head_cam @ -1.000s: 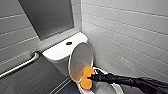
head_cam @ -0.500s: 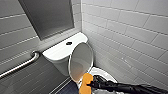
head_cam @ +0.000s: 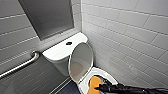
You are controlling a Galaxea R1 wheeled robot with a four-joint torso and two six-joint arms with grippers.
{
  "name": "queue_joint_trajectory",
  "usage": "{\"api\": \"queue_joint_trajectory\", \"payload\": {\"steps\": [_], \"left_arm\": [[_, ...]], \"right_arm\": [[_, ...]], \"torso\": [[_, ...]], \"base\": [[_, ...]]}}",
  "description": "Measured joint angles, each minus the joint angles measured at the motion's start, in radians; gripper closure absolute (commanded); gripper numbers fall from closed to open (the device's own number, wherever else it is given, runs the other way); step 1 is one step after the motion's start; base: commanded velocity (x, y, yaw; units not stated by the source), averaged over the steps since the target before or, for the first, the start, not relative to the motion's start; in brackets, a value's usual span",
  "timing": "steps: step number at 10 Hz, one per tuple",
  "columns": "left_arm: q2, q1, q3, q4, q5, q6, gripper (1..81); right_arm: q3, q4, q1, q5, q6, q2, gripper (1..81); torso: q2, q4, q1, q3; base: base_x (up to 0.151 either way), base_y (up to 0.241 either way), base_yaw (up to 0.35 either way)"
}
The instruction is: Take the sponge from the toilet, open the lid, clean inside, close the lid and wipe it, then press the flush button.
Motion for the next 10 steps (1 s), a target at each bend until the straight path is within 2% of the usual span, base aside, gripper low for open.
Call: {"api": "queue_joint_trajectory", "payload": {"steps": [5, 10], "left_arm": [[0.003, -0.006, 0.0, 0.0, 0.0, 0.0, 1.0], [0.007, -0.006, 0.0, 0.0, 0.0, 0.0, 1.0]], "right_arm": [[0.151, -0.005, -0.071, 0.007, 0.0, -0.167, 81.1], [0.216, -0.013, -0.187, 0.138, 0.0, -0.336, 81.1]], "torso": [[0.0, 0.0, 0.0, 0.0], [0.0, 0.0, 0.0, 0.0]], "base": [[0.0, 0.0, 0.0], [0.0, 0.0, 0.0]]}}
